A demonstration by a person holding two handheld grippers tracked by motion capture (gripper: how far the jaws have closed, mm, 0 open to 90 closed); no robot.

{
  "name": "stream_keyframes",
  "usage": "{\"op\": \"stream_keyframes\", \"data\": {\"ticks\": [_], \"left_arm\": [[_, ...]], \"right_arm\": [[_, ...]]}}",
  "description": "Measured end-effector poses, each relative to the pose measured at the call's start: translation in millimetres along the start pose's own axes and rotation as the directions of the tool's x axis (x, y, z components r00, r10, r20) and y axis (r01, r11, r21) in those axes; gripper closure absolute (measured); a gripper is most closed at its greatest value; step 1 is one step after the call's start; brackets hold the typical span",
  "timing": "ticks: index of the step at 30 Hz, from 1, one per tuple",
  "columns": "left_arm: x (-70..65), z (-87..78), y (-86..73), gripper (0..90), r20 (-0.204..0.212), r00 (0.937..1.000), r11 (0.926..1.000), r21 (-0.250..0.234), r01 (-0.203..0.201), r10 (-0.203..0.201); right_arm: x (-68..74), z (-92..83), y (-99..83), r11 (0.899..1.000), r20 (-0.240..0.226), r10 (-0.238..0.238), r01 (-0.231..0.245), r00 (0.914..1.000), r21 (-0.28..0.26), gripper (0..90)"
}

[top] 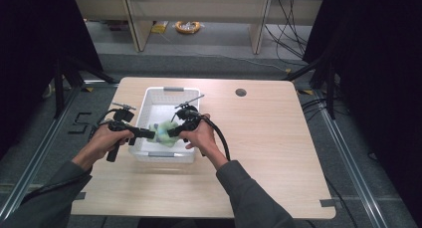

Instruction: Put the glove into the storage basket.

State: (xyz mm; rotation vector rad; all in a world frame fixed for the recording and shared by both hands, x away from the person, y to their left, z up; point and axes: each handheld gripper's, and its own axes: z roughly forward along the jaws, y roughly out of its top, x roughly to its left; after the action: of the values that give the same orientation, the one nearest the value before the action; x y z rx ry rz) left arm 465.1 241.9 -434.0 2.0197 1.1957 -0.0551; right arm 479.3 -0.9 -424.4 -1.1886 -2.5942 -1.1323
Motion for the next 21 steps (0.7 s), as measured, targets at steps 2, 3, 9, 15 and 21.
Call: {"op": "stream_keyframes", "data": {"ticks": [2,3,9,15,21], "left_arm": [[1.6,3.3,-0.3,71.5,0.005,1.0000,0.9999,0.016,-0.003,0.003],[0.8,5.3,-0.4,71.3,-0.015,0.9999,0.9994,0.033,-0.007,0.007],[0.3,10.6,1.2,71.1,-0.034,0.9990,0.9980,0.058,-0.026,0.028],[1.6,17.3,2.8,70.9,-0.043,0.9985,0.9955,0.090,-0.031,0.035],[3.1,24.0,2.8,70.6,-0.044,0.9979,0.9912,0.126,-0.042,0.048]], "right_arm": [[-1.8,4.2,-0.1,1.000,0.007,0.000,0.000,1.0000,0.011,69.9],[-2.7,6.7,-0.3,1.000,0.009,-0.001,0.001,1.0000,0.023,69.8],[-6.0,12.5,-0.7,0.999,0.026,0.006,-0.007,0.9997,0.043,69.7],[-11.3,17.9,-0.6,0.997,0.042,0.018,-0.021,0.9990,0.071,69.2],[-14.4,21.8,-0.8,0.995,0.052,0.019,-0.024,0.9984,0.097,68.6]]}}
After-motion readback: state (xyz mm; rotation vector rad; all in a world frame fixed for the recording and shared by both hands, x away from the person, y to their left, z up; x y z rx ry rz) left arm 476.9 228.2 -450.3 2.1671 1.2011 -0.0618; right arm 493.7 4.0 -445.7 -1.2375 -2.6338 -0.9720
